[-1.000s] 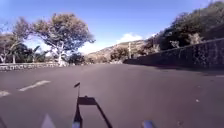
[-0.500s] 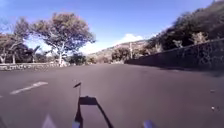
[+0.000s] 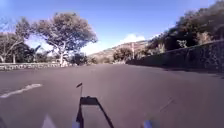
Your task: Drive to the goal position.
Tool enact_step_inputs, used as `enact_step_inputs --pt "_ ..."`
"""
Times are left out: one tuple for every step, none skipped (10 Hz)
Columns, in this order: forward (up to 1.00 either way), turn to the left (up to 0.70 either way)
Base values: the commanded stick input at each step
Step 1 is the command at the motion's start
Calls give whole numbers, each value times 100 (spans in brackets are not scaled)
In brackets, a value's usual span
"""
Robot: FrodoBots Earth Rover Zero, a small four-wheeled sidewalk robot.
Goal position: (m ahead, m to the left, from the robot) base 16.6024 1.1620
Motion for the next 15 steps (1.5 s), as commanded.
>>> enact_step_inputs --pt "70 0" --pt "70 0" --pt "70 0" --pt "70 0" --pt "70 0" --pt "70 0" --pt "70 0" --pt "70 0" --pt "70 0" --pt "70 0" --pt "70 0" --pt "70 0" --pt "70 0" --pt "70 0" --pt "70 0"
